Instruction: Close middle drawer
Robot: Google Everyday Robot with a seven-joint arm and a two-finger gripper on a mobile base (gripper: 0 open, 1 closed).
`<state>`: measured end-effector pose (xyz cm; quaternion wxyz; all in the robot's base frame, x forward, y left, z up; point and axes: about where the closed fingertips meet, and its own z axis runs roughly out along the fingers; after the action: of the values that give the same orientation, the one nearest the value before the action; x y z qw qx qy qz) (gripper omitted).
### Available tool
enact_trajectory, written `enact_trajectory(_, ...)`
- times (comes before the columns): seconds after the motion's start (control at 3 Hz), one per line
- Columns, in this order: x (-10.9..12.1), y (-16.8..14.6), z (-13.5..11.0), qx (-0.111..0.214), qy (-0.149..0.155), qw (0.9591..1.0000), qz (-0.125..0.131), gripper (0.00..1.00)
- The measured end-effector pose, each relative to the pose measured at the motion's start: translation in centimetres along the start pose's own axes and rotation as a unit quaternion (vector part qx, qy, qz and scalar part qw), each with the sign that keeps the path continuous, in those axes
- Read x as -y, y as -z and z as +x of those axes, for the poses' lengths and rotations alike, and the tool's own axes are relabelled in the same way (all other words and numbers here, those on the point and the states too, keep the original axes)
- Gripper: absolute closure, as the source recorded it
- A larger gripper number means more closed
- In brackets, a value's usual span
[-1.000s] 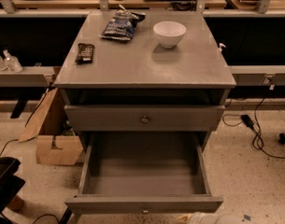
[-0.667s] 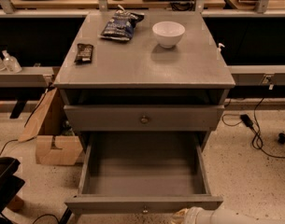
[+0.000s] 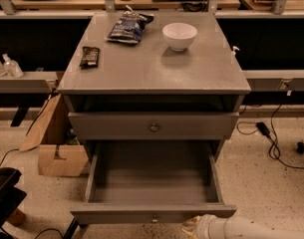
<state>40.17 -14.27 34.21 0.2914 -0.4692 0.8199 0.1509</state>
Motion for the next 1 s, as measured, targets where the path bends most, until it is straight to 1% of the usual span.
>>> enact_trajectory(0.33, 1.7, -0.5, -1.6, 0.013, 0.013, 0.9998, 0.009, 1.0)
enact_trajectory(0.67, 1.6, -1.0, -1.5, 0.019, 0.01, 0.9997, 0.011, 1.0)
enact_trajectory(1.0, 4.0, -2.4, -3.0, 0.036, 0.042, 0.9984, 0.013, 1.0)
